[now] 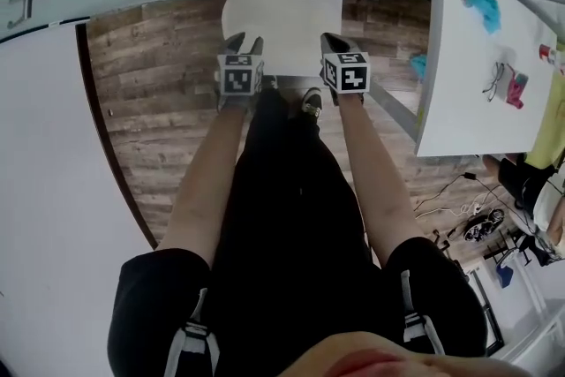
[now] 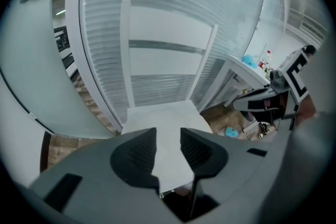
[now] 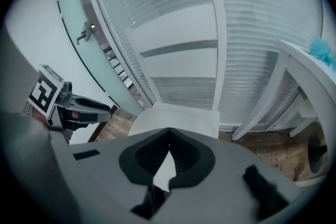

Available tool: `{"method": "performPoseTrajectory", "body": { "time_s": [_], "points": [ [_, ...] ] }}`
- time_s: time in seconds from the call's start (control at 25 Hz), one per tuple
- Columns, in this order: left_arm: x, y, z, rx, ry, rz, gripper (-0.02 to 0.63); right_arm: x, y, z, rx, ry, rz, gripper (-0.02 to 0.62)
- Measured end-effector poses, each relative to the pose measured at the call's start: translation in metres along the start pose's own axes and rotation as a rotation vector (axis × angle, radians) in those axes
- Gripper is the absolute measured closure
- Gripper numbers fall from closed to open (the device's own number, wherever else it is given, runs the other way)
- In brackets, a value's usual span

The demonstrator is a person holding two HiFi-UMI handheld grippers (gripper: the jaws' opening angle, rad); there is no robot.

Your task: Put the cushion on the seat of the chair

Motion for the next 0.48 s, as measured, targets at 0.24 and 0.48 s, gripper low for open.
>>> {"method": "performPoseTrajectory", "body": {
  "time_s": [0.24,0.48],
  "points": [
    [0.036,0.075,-0.043,0.132,-0.04,0.043,0.593,-0.04,0.079,-0.043,0.131,0.037,-0.087,0.58],
    [0.069,0.162,-0.095,0.297,-0.08,0.125,0.595,-0.087,0.161,-0.097,0.277,0.16,-0.168,0.58]
  ]
}}
Point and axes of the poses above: the fingertips, and each gripper's own axes: y backward along the fingers, x to its right, z out of its underside, the point moved 5 cm from there along y, backward along the fingers
